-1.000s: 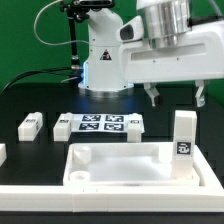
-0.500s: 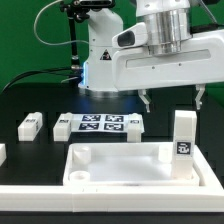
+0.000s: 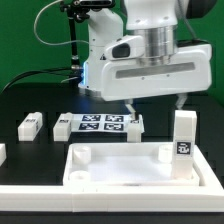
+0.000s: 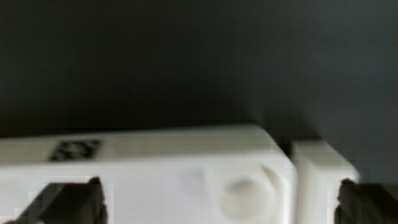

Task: Assemble desk

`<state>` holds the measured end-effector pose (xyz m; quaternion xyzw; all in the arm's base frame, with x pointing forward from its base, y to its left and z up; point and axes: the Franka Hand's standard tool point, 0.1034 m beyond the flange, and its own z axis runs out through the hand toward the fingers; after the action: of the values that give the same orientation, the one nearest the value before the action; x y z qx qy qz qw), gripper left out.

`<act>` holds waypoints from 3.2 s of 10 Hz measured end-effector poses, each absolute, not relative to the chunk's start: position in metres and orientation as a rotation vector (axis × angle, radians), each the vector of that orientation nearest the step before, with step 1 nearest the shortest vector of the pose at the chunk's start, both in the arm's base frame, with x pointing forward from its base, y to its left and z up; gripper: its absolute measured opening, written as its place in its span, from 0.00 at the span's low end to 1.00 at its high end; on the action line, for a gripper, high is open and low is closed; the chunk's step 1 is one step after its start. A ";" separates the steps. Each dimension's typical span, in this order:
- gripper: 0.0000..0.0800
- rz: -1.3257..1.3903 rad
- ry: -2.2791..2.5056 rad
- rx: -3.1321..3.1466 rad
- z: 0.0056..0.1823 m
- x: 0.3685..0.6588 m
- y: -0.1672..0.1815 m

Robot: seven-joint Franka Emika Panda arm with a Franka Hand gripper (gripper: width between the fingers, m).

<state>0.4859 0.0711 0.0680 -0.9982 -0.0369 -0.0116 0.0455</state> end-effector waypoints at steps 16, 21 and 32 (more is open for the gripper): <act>0.81 1.196 0.169 -2.768 0.025 0.423 0.059; 0.81 1.328 0.204 -2.706 0.013 0.423 0.052; 0.36 1.362 0.267 -2.702 0.004 0.420 0.051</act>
Offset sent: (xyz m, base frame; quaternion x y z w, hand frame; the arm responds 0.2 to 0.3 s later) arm 0.0000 0.0000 0.0000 0.0000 0.0000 0.0000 1.0000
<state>0.4198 0.0506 0.0036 -0.8883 0.0879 0.4477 0.0520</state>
